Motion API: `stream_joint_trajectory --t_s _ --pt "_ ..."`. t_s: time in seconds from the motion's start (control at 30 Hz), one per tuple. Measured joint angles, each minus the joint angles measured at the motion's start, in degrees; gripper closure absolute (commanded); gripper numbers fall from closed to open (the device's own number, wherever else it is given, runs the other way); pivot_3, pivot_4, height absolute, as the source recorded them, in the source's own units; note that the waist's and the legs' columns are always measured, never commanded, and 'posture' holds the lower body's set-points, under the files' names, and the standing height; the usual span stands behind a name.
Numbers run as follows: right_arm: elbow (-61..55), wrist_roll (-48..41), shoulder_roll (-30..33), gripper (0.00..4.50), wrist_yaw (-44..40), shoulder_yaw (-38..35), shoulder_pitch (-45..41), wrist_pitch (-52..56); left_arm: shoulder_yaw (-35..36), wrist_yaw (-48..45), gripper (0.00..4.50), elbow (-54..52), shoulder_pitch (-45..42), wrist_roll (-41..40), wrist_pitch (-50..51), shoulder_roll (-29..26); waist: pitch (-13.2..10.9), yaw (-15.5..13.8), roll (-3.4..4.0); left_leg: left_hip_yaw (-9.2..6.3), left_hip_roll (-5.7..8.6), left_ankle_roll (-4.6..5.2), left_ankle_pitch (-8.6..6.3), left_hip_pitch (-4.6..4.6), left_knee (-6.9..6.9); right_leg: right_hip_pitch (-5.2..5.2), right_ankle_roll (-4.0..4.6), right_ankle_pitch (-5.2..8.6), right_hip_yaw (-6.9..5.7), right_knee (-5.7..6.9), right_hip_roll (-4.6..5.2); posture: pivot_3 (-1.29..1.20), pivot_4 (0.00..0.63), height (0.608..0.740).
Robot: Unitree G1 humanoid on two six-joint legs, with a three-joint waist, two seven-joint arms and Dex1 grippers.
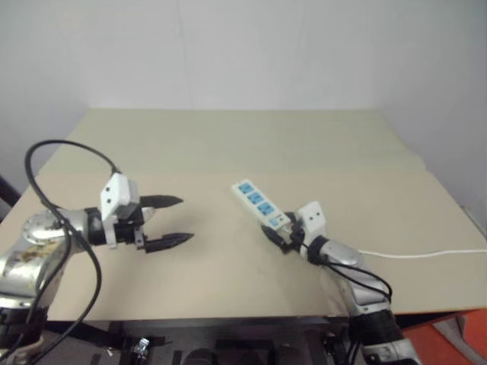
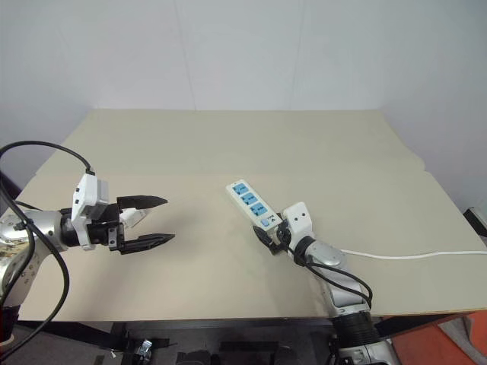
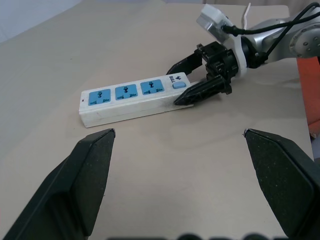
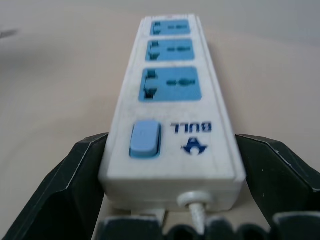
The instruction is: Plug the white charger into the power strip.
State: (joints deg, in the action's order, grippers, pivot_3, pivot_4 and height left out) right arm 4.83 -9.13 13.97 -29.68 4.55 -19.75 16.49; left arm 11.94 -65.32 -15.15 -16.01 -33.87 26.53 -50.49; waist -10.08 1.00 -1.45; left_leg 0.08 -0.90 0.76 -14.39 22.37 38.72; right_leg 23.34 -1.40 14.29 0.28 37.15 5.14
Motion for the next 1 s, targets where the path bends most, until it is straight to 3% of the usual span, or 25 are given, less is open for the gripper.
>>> stream_joint_trajectory --t_s 0.37,0.53,0.7,0.83,1.0 --pt "9.1 1.2 -2.5 0.03 0.6 0.0 -4.1 -7.3 0.0 -0.3 0.0 0.0 -0.1 0.0 -0.1 0.0 0.1 0.7 -0.1 0.0 -0.03 0.0 0.0 -0.17 0.0 -0.11 0.03 -0.03 0.06 0.04 -0.04 0.0 0.15 0.74" --pt "10.8 1.1 -2.6 1.08 -0.1 0.0 -4.7 -8.9 0.0 -0.4 0.0 0.0 -0.1 0.0 -0.1 0.0 0.1 1.1 -0.13 0.0 -0.05 0.0 0.0 -0.19 0.0 -0.13 0.03 -0.03 0.06 0.04 -0.05 0.0 0.15 0.74" --pt "12.2 1.0 -2.4 1.07 -1.2 -0.1 -5.3 -10.0 0.0 -0.4 0.0 0.0 -0.1 0.0 -0.1 0.0 0.1 1.2 -0.19 -0.01 -0.05 0.0 0.0 -0.21 0.0 -0.15 0.03 -0.03 0.05 0.04 -0.05 0.0 0.15 0.74" --pt "14.6 0.1 -0.7 1.07 -5.3 -0.4 -6.5 -11.5 0.0 -0.6 0.0 0.0 -0.1 0.0 -0.1 -0.1 0.1 1.2 -0.2 0.0 -0.05 0.0 0.0 -0.23 -0.01 -0.16 0.02 -0.04 0.06 0.03 -0.05 0.0 0.15 0.74" --pt "18.0 -3.0 6.5 1.07 -19.9 -0.6 -8.8 -14.1 0.2 -3.1 0.0 3.5 -1.9 0.6 -1.0 -2.8 0.1 0.9 -0.17 0.01 -0.03 0.01 -0.01 -0.07 -0.02 -0.06 0.01 -0.04 0.04 -0.06 -0.03 0.0 0.15 0.74"
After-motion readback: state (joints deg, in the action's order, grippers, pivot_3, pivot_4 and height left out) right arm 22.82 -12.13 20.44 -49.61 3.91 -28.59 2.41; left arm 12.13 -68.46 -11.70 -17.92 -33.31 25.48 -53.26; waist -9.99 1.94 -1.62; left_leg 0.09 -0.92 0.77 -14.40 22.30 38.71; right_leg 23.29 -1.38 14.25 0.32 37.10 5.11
